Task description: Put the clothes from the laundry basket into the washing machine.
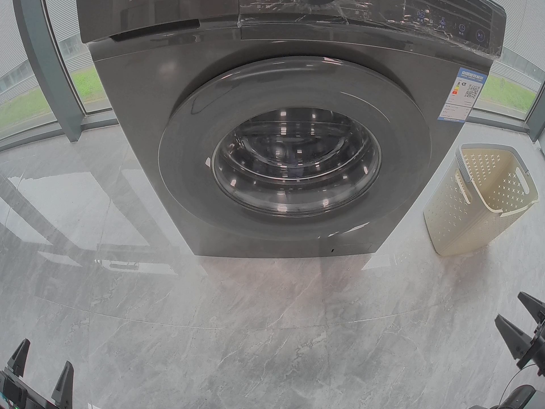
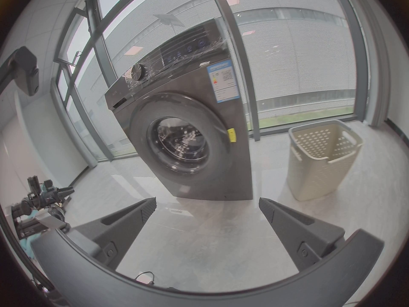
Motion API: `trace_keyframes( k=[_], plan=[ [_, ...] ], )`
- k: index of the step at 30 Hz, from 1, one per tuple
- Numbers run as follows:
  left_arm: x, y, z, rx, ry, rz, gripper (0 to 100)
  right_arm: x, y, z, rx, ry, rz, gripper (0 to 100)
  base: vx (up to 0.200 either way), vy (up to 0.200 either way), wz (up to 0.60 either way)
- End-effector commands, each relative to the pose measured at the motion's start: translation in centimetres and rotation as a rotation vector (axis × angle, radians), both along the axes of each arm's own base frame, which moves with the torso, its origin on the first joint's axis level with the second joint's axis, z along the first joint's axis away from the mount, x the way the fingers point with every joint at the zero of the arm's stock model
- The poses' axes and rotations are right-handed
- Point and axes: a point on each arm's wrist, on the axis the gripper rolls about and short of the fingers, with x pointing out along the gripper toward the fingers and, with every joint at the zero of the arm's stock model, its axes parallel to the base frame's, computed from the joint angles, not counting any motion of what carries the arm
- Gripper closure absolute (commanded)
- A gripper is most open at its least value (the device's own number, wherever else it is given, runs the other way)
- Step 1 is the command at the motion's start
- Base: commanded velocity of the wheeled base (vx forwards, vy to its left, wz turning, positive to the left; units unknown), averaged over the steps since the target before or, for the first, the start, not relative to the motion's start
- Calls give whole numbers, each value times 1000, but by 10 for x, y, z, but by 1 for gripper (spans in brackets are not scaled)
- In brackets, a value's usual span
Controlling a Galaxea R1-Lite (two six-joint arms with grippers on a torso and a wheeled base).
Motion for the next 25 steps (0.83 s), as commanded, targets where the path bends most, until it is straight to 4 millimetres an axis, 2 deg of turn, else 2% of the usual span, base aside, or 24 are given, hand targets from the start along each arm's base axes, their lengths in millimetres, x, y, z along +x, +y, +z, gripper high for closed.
trace_keyframes(
  k=[1, 5, 8, 12, 25],
  plan=[
    [0, 0, -5, -2, 7, 0, 0, -51, -7, -55, -42, -129, -253, 0, 0, 0, 0],
    [0, 0, -5, -2, 5, 0, 0, -51, -10, -58, -105, -99, -370, 0, 0, 0, 0],
    [0, 0, -5, -1, 4, 0, 0, -51, -10, -59, -112, -81, -375, 0, 0, 0, 0],
    [0, 0, -5, 2, 4, 1, 0, -51, -8, -61, -153, -87, -287, 0, 0, 0, 0],
    [0, 0, -5, 2, 4, 1, 0, -51, -9, -60, -143, -83, -320, 0, 0, 0, 0]
  ],
)
